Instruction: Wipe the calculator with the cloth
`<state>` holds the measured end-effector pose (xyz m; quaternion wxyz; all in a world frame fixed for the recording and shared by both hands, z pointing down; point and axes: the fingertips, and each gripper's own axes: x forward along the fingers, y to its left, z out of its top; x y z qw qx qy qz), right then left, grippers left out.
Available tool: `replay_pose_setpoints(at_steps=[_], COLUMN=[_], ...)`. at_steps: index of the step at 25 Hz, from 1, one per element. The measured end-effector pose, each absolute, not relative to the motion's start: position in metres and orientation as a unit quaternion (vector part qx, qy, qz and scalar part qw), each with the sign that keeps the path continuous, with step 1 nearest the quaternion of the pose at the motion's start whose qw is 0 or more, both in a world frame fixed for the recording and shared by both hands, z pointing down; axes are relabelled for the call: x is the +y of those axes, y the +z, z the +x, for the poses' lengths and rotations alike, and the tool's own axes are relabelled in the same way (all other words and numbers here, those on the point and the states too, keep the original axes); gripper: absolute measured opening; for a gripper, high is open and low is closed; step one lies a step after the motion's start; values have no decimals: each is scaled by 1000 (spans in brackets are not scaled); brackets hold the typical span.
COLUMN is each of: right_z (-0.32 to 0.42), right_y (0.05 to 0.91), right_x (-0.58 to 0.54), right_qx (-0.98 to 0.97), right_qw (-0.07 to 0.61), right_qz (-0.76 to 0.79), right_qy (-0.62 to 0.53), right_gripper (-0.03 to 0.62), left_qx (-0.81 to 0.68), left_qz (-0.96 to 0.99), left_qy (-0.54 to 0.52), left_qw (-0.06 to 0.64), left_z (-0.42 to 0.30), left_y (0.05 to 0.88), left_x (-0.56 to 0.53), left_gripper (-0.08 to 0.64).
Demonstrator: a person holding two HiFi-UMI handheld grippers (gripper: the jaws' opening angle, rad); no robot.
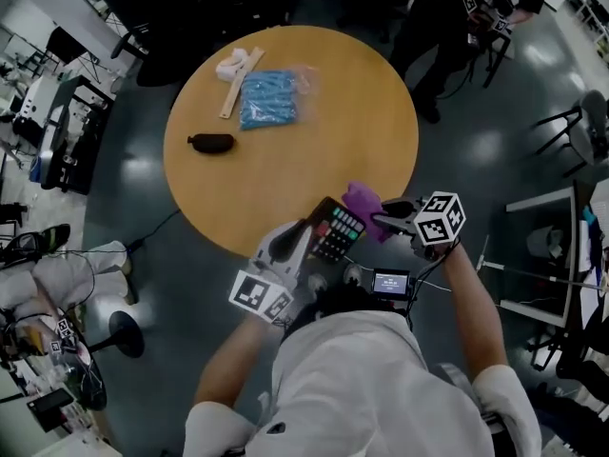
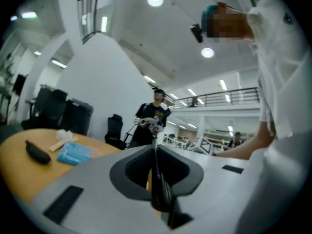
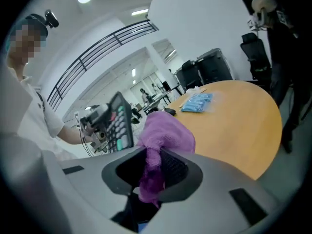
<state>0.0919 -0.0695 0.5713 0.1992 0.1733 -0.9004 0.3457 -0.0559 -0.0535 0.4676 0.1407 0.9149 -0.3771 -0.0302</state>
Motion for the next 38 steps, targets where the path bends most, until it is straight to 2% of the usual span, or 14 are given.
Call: replay_pose_setpoints(at_steps=[4,10,13,29,38], right_z=[97,95,93,74,72], right_y=[588,605,616,642,654], right_x=[-73,-78,-76,-73,-71], right_qx=[-892,-876,-869,-858,-850], right_qw=[179,153,150,153,158], right_qz=[203,223,225,203,216], right_qy=[363,399,414,447,453], right_gripper=[86,86,86,86,86], left_qx=[-466,-569,-589,-625,-640], left_qz=[846,731,699,645,641], left_qy=[-68,-92,-91,-72,-3], left_qw=[250,365,397,433,424], left_z=[-90,-136,-146,-163,-163], left_y=[548,662,698,763,772], left_x=[-98,-132,-134,-128,-123], left_gripper=[43,43,43,43,51])
